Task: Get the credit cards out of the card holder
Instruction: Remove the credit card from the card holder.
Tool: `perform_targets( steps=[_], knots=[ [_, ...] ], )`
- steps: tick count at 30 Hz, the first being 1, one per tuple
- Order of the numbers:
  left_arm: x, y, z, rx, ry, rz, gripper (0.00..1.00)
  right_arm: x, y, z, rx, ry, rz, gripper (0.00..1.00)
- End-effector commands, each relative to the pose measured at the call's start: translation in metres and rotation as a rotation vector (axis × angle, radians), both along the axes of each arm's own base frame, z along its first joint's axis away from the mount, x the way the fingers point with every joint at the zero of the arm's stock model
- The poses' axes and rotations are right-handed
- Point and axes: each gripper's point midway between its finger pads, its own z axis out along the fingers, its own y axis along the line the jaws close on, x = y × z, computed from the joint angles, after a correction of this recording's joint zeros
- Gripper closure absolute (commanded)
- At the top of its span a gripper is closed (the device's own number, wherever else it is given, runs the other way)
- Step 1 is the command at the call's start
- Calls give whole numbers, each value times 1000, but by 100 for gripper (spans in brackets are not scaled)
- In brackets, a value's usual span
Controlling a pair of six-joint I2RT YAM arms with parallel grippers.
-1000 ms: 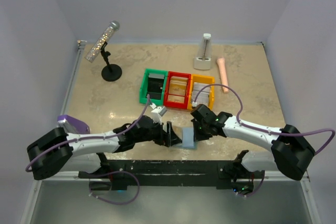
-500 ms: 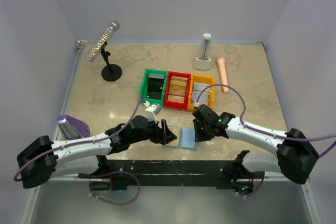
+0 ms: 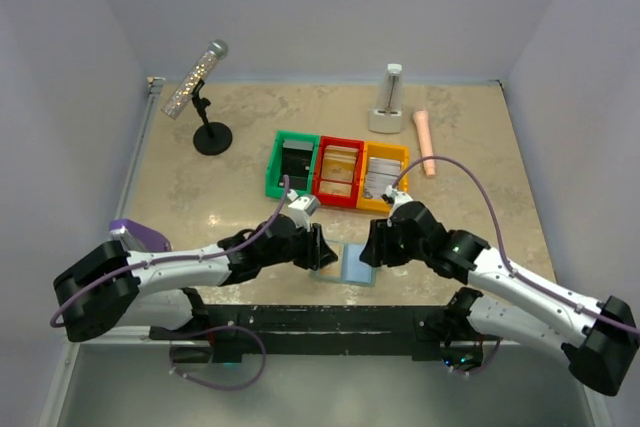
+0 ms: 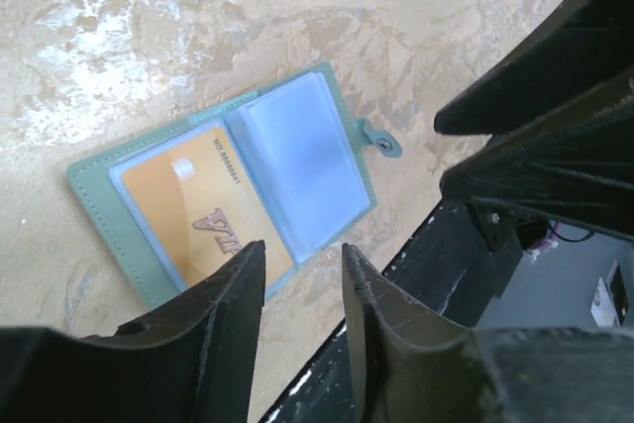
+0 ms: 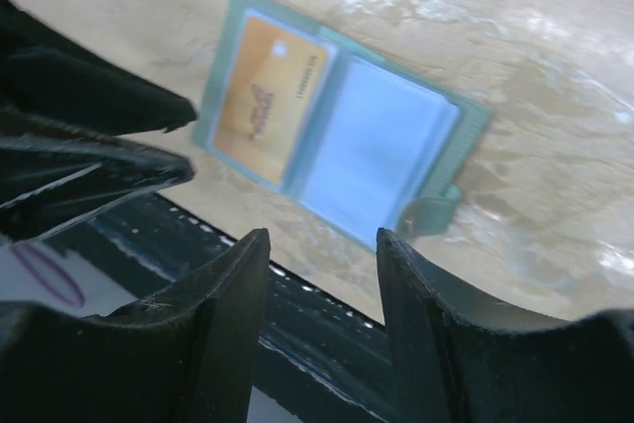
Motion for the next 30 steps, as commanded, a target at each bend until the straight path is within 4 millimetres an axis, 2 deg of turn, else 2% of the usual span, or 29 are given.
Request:
perform_targets(
  steps=[1, 3, 6, 10, 16, 20, 27, 30],
  knots=[
    [8, 10, -14, 18, -11, 60, 62, 1, 44, 12, 204, -53, 149, 49],
    [9, 16, -23, 47, -2, 91, 68, -3, 60, 12, 257, -27, 210, 50],
    [9, 23, -36, 84, 16, 110, 74, -5, 66, 8, 225, 36, 248, 54],
    [7, 25, -45, 100, 32, 114, 80, -2, 78, 2, 270, 51, 238, 57],
    [7, 24, -35, 50, 7, 111, 81, 5, 77, -19, 242, 84, 188, 56],
    [6, 23, -37, 66, 18, 99, 84, 6, 77, -35, 229, 134, 155, 56],
    [3, 27, -41, 73, 23, 98, 88, 14, 76, -48, 251, 156, 114, 56],
    [2, 29, -44, 88, 23, 92, 95, 17, 76, -53, 266, 168, 99, 56]
  ],
)
